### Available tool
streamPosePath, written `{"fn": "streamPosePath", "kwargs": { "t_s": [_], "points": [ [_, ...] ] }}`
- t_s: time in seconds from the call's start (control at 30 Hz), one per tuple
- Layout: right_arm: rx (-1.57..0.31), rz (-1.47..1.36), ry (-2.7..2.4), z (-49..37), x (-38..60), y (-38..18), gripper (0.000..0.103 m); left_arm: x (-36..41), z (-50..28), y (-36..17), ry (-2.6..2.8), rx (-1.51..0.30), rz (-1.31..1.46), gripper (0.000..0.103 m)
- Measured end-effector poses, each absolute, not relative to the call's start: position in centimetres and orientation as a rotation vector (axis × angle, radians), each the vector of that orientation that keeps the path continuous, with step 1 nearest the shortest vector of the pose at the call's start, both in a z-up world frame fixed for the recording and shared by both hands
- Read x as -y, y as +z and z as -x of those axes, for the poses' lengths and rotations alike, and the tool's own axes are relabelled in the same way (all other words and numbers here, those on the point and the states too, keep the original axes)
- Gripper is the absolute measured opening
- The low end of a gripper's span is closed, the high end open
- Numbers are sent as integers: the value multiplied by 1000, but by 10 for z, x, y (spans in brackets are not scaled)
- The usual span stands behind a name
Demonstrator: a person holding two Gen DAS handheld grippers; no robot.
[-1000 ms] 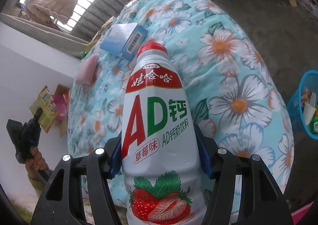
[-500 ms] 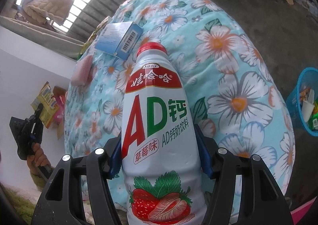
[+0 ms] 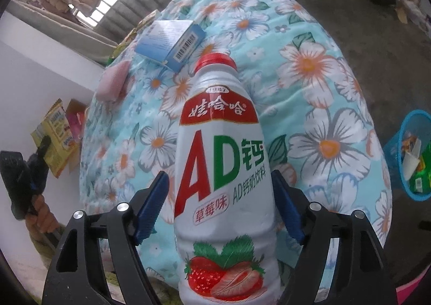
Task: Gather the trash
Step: 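Carry the milk bottle and yellow wrapper over the blue wastebasket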
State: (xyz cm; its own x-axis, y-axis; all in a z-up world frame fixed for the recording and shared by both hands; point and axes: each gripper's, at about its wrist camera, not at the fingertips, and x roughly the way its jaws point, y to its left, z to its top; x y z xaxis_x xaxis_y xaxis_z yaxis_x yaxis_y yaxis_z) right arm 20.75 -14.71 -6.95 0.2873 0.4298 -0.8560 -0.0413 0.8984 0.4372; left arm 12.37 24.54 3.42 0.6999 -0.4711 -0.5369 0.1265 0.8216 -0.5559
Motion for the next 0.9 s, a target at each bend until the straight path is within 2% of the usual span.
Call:
{"fn": "streamPosePath", "kwargs": {
  "t_s": [0.1, 0.17, 0.57, 0.9],
  "points": [
    [-1263, -361, 326, -210, 149, -75, 68, -219, -121, 30, -356, -753, 434, 1],
    [-1256, -338, 312, -208, 149, -75, 59, -201, -118, 27, -359, -774, 384, 1],
    [-1036, -638, 366, -155, 199, -58, 58, -104, -112, 46, -539, -793, 257, 1],
    [-761, -813, 180, -83, 311, -26, 58, 38, -137, 71, -794, -821, 100, 1]
  ]
}}
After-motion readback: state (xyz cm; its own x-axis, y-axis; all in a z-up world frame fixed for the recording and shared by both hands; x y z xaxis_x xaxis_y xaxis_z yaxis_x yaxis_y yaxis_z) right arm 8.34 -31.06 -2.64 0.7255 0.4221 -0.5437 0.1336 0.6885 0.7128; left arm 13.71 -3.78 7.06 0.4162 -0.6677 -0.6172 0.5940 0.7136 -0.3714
